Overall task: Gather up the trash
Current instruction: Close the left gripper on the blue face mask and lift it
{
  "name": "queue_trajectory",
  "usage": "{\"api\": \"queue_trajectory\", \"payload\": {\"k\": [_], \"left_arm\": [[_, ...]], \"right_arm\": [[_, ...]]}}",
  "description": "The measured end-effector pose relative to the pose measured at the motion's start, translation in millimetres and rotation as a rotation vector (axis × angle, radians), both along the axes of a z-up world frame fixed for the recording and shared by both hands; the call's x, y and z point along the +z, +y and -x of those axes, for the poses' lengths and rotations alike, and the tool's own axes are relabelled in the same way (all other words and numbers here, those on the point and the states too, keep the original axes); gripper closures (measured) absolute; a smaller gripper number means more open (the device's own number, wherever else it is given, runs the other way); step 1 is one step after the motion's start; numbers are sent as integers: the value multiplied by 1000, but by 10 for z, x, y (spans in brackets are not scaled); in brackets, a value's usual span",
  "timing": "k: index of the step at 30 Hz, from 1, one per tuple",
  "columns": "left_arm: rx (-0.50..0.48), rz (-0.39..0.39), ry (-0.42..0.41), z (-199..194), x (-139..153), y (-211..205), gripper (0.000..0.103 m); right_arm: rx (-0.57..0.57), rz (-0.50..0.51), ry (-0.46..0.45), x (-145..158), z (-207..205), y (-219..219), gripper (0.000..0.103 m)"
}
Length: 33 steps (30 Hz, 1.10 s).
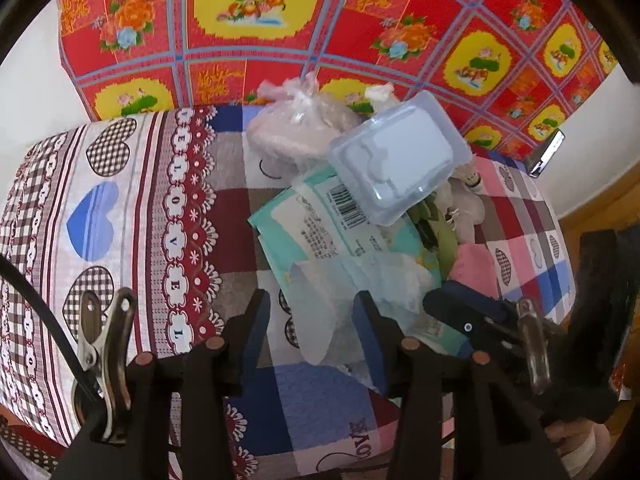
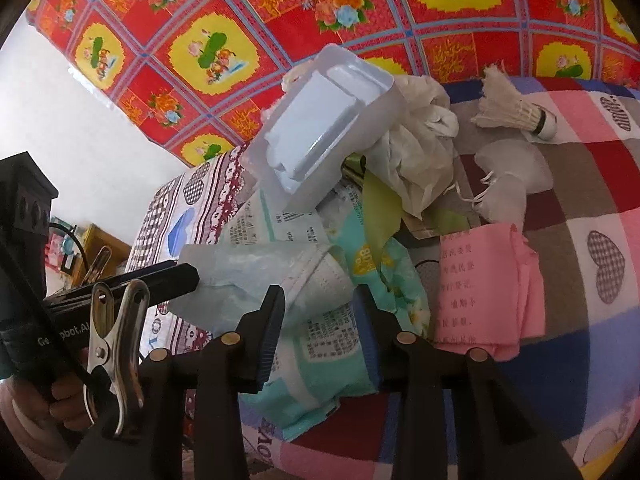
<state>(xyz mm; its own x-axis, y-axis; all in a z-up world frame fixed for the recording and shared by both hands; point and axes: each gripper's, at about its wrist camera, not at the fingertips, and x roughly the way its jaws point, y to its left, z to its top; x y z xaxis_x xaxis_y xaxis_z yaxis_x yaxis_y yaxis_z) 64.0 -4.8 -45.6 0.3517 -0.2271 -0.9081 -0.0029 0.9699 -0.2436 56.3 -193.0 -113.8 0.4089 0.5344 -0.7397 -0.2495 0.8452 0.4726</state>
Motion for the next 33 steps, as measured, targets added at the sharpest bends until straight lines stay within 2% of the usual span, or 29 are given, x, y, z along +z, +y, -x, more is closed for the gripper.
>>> {"api": "queue_trajectory", "payload": {"k": [9, 18, 22, 25, 26, 28, 33], "left_arm": [[10, -28, 41, -49, -120, -78, 57], [47, -42, 71, -56, -210, -97, 57], [31, -33, 66, -35, -206, -143, 57], [9, -31, 67, -17, -223, -208, 66], [5, -42, 60, -6, -219, -228, 67], [-1, -55, 52, 9, -212, -238, 72], [9, -43, 39, 62, -184, -189, 80]], "right_arm": [[44, -23, 44, -126, -135, 60, 66], [74, -27, 53, -187, -169, 85, 66], [88, -26, 48, -193, -162, 86, 66], [95, -39, 50, -198, -175, 108, 66], [97, -40, 50, -200, -173, 113, 67], [105, -30, 40, -193, -152, 133, 80], [127, -19, -6, -147, -79, 161, 86]]}}
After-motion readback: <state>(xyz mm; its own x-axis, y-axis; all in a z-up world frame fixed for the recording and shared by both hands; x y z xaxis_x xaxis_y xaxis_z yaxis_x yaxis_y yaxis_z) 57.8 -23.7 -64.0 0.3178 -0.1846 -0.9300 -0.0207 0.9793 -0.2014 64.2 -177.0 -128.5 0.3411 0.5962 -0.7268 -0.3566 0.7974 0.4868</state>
